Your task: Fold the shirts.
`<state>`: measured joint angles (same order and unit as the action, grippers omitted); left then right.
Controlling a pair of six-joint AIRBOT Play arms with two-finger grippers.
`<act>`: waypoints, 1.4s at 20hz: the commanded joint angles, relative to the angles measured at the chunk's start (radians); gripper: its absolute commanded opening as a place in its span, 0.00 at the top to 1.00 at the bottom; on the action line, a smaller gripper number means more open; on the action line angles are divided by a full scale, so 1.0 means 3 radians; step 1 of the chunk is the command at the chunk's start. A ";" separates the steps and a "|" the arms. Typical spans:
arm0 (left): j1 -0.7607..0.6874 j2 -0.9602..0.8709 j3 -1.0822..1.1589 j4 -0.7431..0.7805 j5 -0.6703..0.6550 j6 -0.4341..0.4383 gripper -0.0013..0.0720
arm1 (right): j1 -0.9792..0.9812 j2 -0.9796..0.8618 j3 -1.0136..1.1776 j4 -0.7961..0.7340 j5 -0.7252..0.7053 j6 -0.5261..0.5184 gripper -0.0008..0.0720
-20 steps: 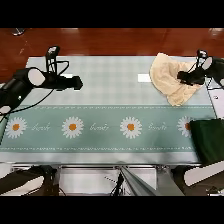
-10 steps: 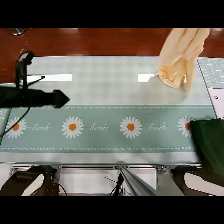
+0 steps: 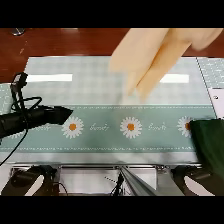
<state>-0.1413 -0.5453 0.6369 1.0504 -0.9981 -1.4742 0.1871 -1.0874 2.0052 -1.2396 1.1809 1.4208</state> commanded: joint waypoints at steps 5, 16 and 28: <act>-0.0005 0.0034 -0.0041 -0.0013 0.0404 -0.0017 0.03 | 0.1236 0.0041 -0.1754 0.0303 0.0106 0.0210 0.96; -0.0008 -0.0161 -0.0042 -0.0015 0.0203 -0.0140 0.03 | 0.1241 -0.0636 -0.2403 0.1392 -0.0476 0.0109 0.14; 0.0080 -0.0552 -0.0877 -0.1181 -0.1016 0.0352 0.03 | -0.2078 0.1108 -0.4697 0.1205 0.0024 -0.0084 0.15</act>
<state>-0.0807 -0.6720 0.4831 0.9173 -1.3174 -1.4578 -0.3138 -0.8539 0.8364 -0.9882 1.2205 1.4437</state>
